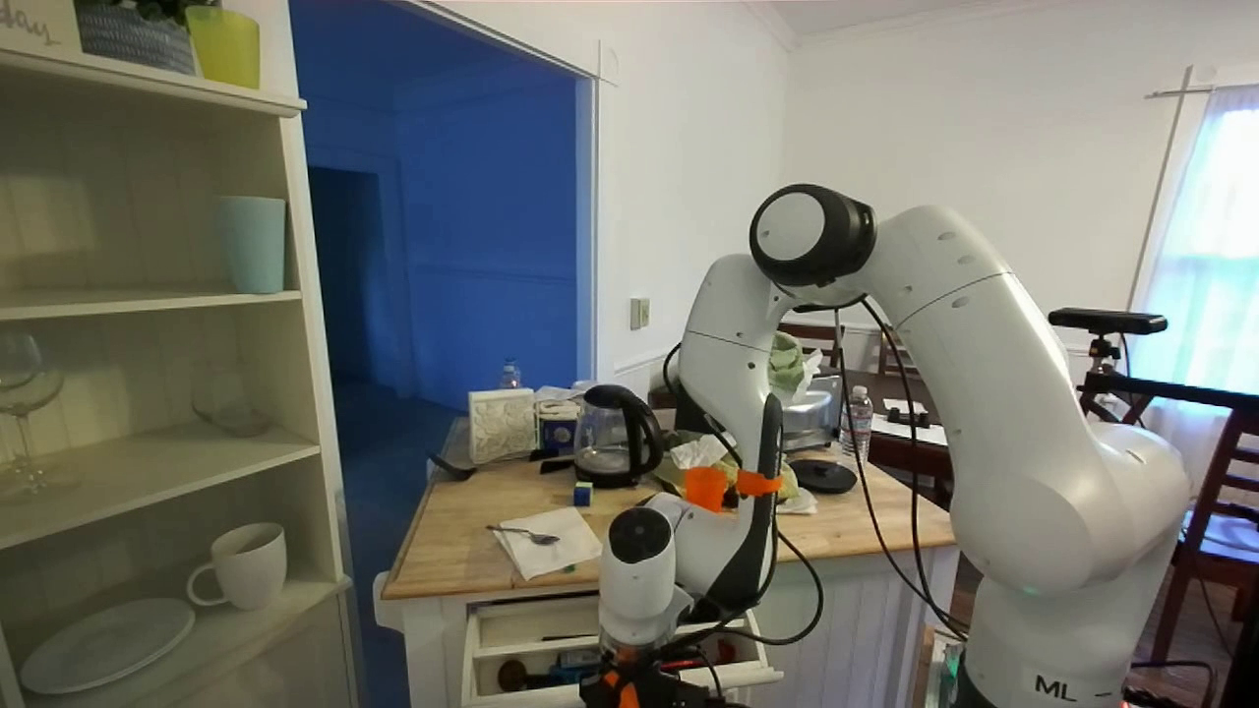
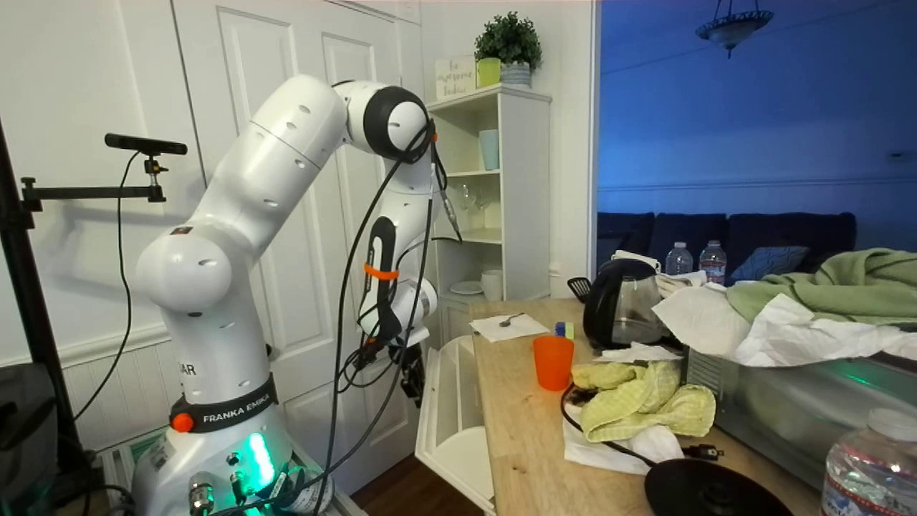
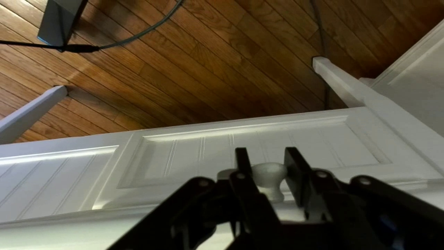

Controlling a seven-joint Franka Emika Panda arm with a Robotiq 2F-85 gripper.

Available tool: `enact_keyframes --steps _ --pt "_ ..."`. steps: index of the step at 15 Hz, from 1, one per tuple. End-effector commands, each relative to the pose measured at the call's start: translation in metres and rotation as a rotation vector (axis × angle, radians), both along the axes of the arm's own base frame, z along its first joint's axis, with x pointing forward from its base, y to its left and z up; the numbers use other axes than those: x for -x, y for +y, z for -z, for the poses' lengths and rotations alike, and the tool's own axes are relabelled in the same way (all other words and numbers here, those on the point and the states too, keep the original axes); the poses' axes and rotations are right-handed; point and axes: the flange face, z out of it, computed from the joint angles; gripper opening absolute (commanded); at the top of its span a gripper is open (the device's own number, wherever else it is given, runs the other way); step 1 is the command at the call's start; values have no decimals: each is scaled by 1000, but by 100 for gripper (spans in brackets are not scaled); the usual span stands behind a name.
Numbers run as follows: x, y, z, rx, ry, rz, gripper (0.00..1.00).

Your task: Open the top drawer

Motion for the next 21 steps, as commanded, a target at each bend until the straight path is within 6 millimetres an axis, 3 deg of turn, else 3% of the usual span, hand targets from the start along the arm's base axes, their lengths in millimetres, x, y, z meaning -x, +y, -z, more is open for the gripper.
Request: enact_keyframes --steps 1,5,6,7,13,15,18,21 --pt "34 -29 33 20 114 95 8" --pt "34 -30 34 20 115 95 8" --pt "33 -30 32 24 114 96 55" --pt "34 -30 32 28 114 96 56" --pt "45 -29 33 15 169 135 96" --pt "52 -25 33 2 213 154 100" --pt "88 -24 34 -30 355 150 100" --pt "119 -9 20 -94 484 72 100"
